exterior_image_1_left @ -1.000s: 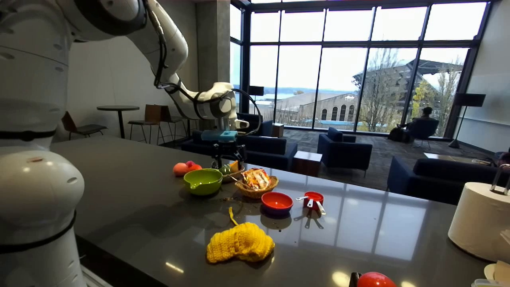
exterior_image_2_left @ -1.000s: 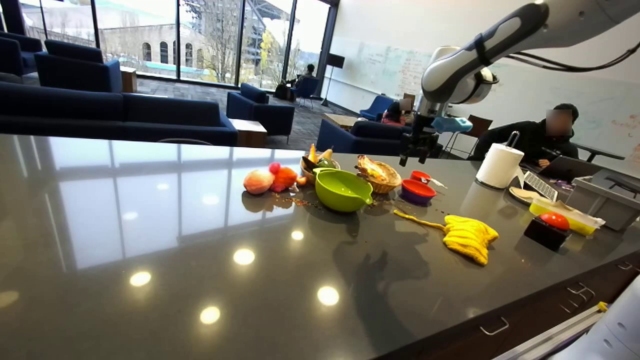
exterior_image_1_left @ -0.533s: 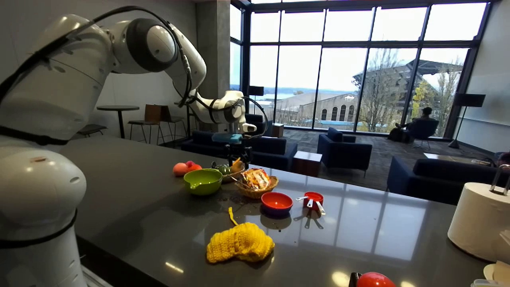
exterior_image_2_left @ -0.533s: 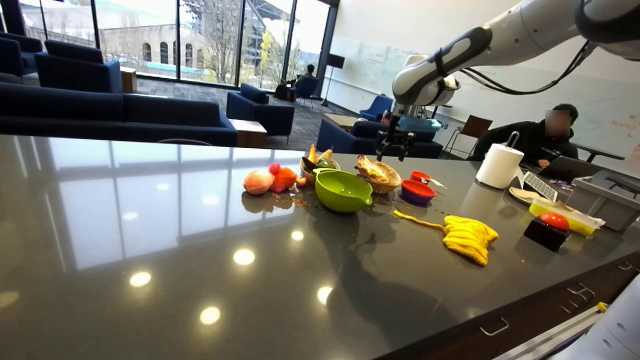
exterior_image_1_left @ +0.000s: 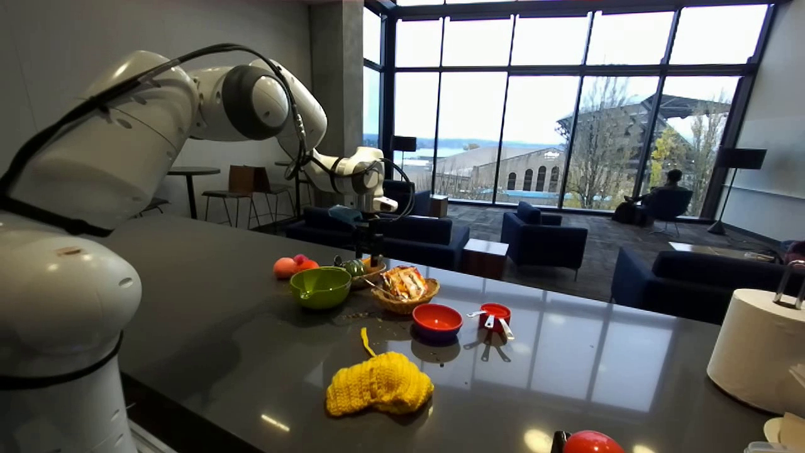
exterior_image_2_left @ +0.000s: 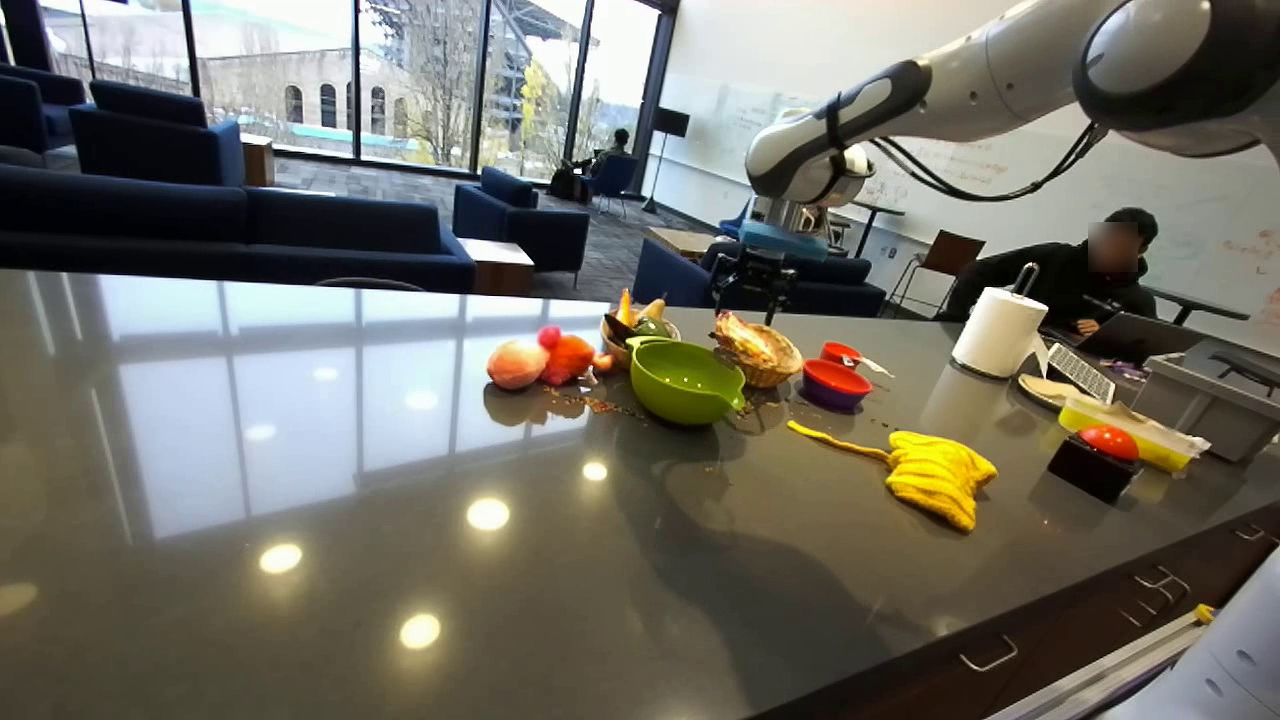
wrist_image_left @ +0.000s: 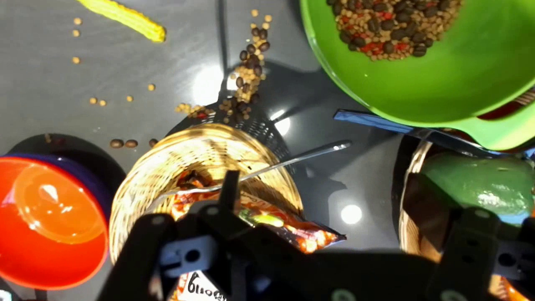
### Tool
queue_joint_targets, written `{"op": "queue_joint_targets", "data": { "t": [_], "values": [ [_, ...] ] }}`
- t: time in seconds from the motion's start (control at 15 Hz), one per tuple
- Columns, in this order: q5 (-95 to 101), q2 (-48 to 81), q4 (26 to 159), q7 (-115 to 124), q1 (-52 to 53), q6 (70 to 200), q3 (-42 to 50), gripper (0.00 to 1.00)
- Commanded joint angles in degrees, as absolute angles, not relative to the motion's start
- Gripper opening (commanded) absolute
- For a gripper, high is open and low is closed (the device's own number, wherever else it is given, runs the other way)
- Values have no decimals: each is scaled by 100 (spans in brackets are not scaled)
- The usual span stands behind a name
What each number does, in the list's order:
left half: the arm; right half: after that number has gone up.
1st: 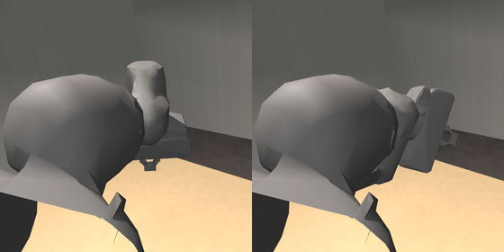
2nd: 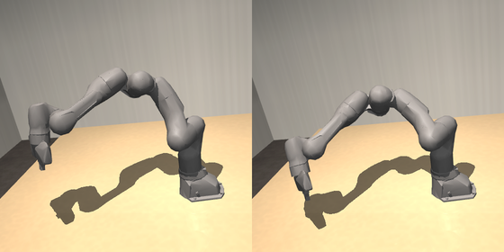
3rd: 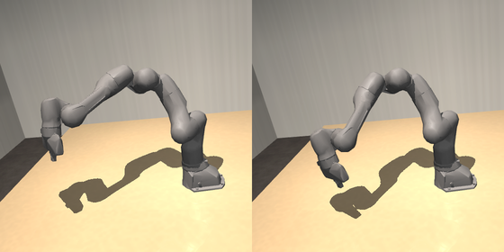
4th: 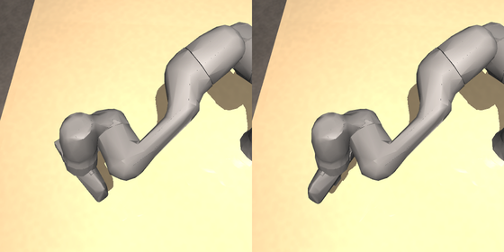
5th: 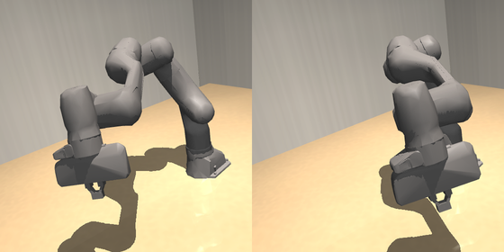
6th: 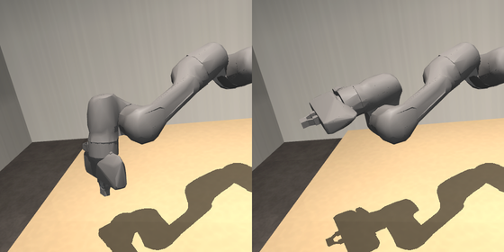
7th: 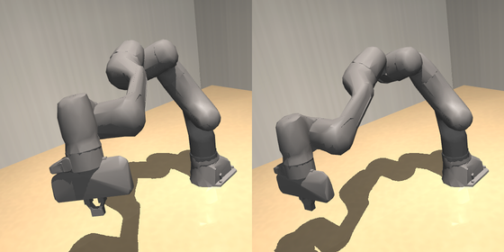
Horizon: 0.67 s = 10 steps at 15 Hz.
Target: Move the black ladle to the basket on the right.
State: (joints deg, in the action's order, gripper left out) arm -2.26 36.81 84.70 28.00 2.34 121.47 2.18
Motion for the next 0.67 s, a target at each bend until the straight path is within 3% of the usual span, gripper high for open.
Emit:
{"op": "queue_joint_targets", "data": {
  "t": [0.0,0.6],
  "values": [
    [-555,4049,8013,3843,450,12151,405,100],
    [-560,4941,7037,5278,555,12293,440,100]
  ]
}}
